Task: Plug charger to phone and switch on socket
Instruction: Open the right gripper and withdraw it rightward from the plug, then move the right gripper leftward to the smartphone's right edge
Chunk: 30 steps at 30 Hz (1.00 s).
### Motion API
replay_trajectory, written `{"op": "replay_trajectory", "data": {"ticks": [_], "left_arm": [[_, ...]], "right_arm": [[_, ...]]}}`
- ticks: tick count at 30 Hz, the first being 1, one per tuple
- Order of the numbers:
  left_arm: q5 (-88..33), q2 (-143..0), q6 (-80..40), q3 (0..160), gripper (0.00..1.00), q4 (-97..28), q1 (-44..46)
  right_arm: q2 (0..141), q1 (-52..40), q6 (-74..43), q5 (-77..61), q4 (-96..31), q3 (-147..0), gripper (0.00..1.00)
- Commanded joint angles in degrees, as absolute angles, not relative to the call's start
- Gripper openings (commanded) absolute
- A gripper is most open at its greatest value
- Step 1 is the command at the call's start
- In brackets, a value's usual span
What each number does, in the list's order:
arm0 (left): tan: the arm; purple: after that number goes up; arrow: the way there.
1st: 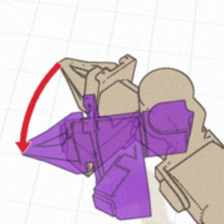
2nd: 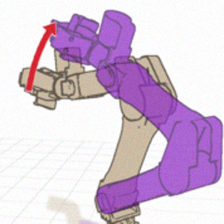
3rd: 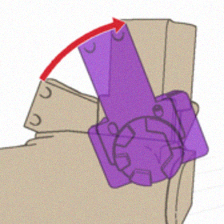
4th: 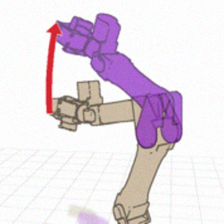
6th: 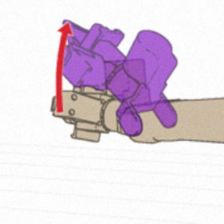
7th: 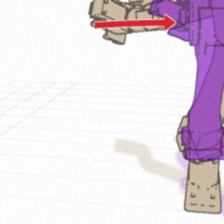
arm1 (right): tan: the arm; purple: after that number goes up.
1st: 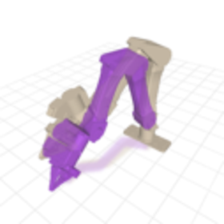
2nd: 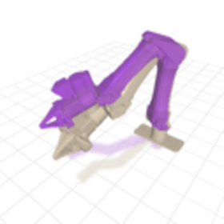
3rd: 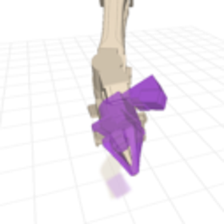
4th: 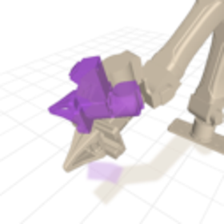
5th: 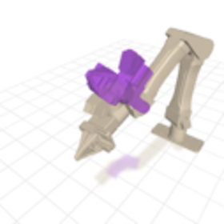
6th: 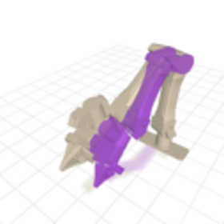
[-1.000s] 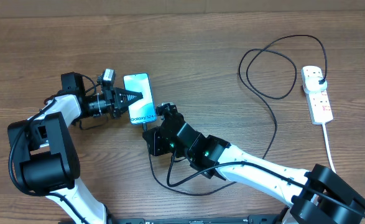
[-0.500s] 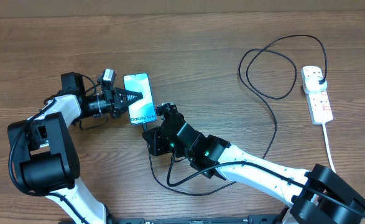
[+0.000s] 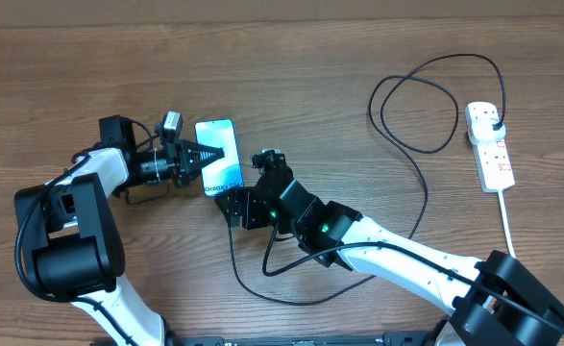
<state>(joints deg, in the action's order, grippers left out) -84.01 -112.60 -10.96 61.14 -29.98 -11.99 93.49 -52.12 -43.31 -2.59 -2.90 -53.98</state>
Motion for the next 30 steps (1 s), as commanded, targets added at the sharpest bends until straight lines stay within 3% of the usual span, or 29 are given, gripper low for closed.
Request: {"op": "replay_trajectory", "data": {"ticks": [1, 12, 17, 25, 30], "left_arm": [[-86.9, -111.3, -10.3, 60.9, 0.04, -30.0, -11.6], [-86.9, -111.3, -10.3, 60.9, 0.04, -29.9, -11.6], [-86.9, -111.3, -10.3, 60.9, 0.04, -29.9, -11.6], [-90.6, -111.3, -10.8, 60.9, 0.04, -29.9, -9.1], [-90.6, -111.3, -13.6, 60.9, 0.04, -29.9, -5.7]], "right_arm": [[92.0, -51.7, -42.3, -3.2, -3.8, -54.8, 0.86], [89.7, -41.4, -40.4, -17.3, -6.9, -54.8, 0.88], [89.7, -34.4, -37.0, -29.5, -7.5, -54.8, 1.0], [89.8, -24.2, -30.5, -46.0, -12.6, -54.8, 1.0], [89.8, -23.1, -25.5, -54.0, -12.6, -54.7, 1.0]]}}
